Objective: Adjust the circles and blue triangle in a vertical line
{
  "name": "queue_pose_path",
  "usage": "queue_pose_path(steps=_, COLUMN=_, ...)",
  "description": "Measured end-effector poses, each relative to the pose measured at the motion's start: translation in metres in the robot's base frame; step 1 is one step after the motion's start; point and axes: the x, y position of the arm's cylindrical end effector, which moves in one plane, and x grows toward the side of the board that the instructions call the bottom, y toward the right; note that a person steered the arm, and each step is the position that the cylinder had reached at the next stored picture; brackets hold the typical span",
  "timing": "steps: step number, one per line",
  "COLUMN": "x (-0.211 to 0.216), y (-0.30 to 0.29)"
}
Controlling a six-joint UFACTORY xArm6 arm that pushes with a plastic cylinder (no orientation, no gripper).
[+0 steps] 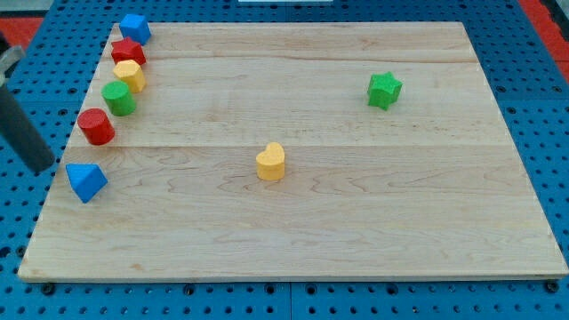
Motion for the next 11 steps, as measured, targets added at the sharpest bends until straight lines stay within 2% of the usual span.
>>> queue_pose_path(steps=1, x=0.056, y=0.0)
queue_pose_path(steps=2, x=0.068, y=0.018)
queue_pose_path(steps=4, x=0.02, y=0.021)
queue_pose_path(steps=6, x=0.015, y=0.03)
queue_pose_path(steps=8, x=-0.011, y=0.036)
queue_pose_path(steps=9, x=0.035, y=0.002)
queue_pose_path(steps=10, x=0.059, y=0.045)
queue_pose_path(steps=11, x=0.047, y=0.071)
